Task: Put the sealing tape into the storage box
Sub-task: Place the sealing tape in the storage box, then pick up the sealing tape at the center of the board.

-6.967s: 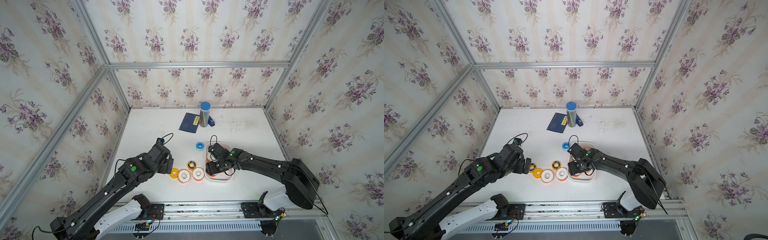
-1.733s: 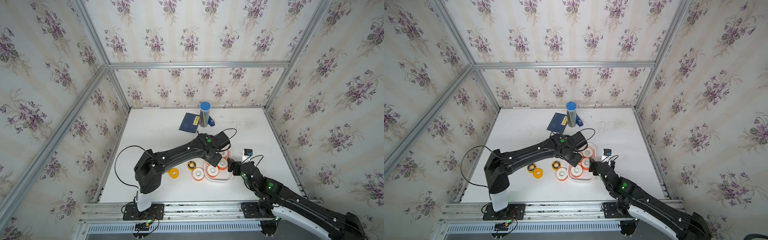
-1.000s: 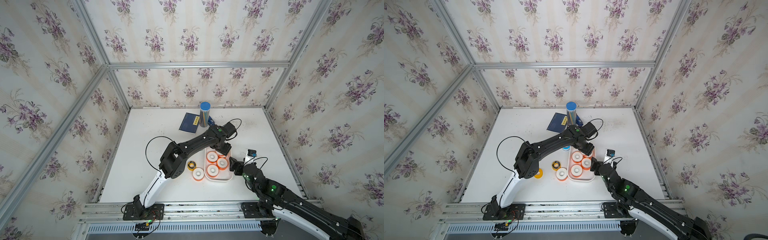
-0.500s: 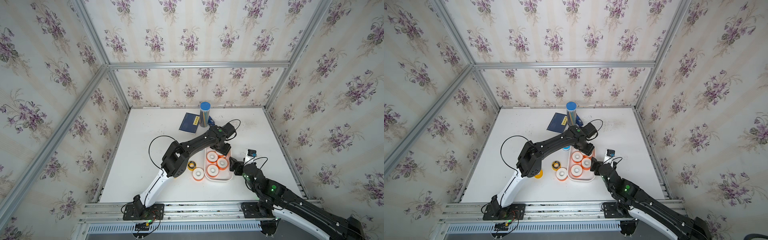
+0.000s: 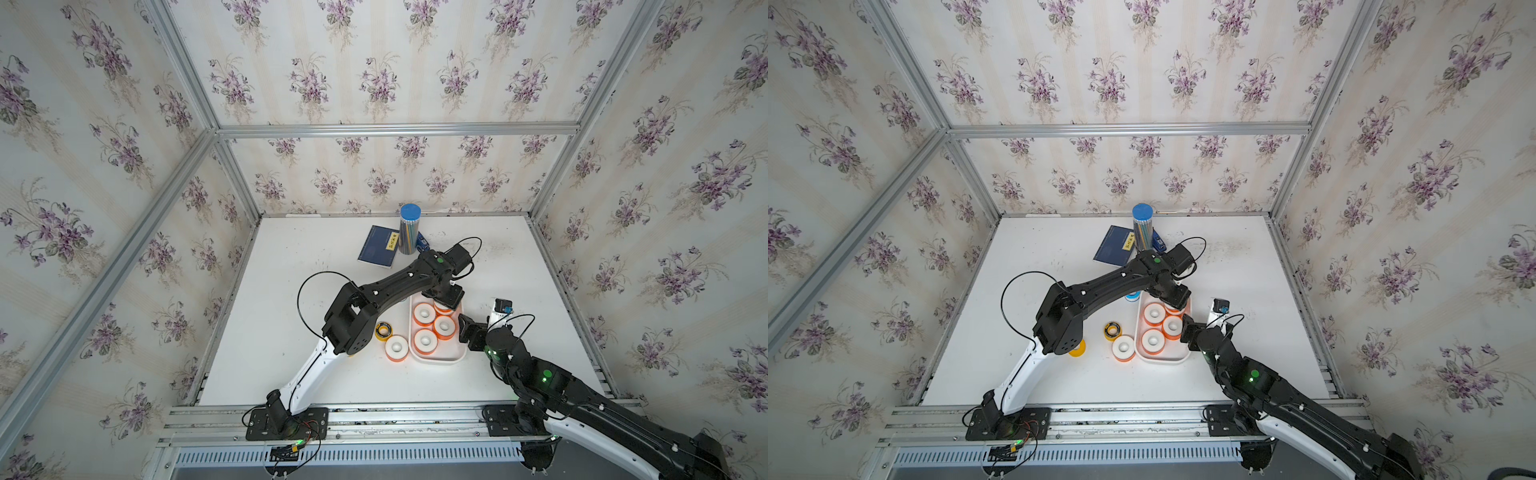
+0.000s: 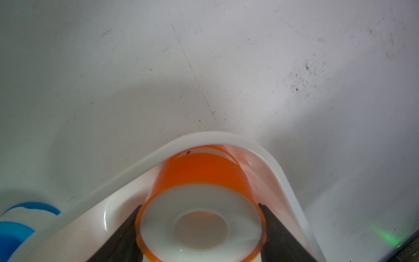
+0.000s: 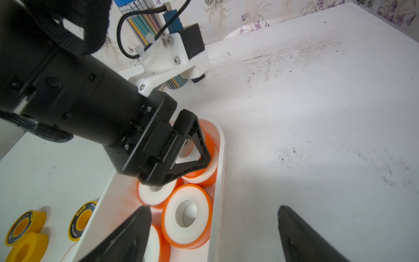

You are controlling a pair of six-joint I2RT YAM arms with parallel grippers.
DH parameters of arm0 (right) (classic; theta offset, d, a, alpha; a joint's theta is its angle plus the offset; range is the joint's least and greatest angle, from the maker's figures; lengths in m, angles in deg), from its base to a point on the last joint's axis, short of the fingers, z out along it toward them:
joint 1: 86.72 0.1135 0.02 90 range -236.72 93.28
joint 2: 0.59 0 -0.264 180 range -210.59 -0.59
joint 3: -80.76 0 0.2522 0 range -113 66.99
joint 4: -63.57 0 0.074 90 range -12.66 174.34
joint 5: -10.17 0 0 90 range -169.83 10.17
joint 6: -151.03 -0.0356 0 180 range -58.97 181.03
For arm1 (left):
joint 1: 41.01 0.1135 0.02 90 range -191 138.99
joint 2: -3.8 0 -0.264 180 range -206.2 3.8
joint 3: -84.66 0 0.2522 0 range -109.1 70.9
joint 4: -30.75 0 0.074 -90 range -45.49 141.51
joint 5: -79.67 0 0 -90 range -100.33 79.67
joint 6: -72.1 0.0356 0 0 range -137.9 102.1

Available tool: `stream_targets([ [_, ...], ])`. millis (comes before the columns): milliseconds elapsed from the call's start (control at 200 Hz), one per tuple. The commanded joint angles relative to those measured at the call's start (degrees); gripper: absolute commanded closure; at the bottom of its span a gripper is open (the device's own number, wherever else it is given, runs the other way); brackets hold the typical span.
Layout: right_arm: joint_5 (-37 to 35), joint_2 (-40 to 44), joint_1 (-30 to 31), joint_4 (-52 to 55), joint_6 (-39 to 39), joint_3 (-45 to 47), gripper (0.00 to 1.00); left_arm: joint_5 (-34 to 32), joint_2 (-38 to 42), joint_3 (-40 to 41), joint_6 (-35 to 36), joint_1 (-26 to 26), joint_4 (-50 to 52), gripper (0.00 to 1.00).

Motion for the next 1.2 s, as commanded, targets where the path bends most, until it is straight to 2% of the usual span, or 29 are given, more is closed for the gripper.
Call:
stream_targets([
  [0, -0.14, -0.16, 0.01, -0.38, 0.41, 0.04, 0.09, 0.07, -0.56, -0.51, -0.23, -0.07, -0.30, 0.30],
  [180, -0.06, -0.29, 0.01, -0.51, 0.42, 0.03, 0.09, 0.13, -1.41, -0.79, 0.09, -0.02, -0.23, 0.28],
  [495, 0.12, -0.47, 0.01, -0.66, 0.43, 0.04, 0.09, -0.39, -0.87, -0.99, -0.13, -0.07, 0.37, 0.15],
  [829, 0.12, -0.55, 0.01, -0.66, 0.45, 0.04, 0.09, -1.35, 3.41, -0.36, 0.44, -0.77, 1.21, 0.13],
  [894, 0.32, -0.71, 0.01, -0.79, 0.64, 0.04, 0.07, -1.68, 5.33, 0.86, 0.52, -0.85, 1.58, 0.14],
  [1014, 0.89, -1.39, 0.01, -1.49, 1.53, -0.09, 0.04, -6.37, 11.61, 4.93, 0.53, -0.51, 3.55, 0.14],
  [1199, 2.78, -3.07, 0.01, -1.80, 3.10, -1.17, 0.02, -9.21, 29.66, 23.67, 0.20, 0.93, -0.32, 0.16],
])
